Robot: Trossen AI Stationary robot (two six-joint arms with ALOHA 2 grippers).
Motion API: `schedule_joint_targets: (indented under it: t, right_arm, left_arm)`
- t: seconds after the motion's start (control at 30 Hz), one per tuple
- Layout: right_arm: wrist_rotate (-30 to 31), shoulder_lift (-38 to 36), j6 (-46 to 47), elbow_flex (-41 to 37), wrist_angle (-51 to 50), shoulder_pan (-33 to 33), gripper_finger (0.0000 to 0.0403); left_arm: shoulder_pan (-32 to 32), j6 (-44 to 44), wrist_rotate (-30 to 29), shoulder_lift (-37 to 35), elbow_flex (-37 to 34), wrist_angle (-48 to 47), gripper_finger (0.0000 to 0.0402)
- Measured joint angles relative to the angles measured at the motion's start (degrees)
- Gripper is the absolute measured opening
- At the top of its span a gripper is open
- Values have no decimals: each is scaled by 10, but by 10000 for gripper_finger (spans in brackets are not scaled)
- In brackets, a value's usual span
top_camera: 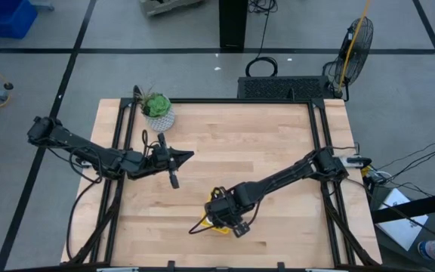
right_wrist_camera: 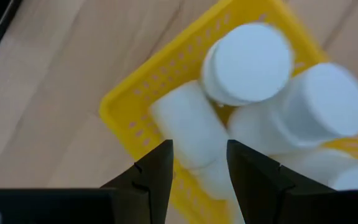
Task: Pick and place pill bottles into a basket
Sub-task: Adjust the white medicine bottle in the yellow bin
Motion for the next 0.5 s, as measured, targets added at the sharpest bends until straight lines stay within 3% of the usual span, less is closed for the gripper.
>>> schedule_joint_targets:
  t: [0.27, 0.5]
  right_arm:
    - [-9, 0, -5, -26, 18, 1, 153]
    - [-9, 0, -22, -29, 25, 1, 205]
  left_arm:
    - [0, 0, 0, 0, 0, 0, 9]
    - [0, 1, 0, 0, 0, 0, 21]
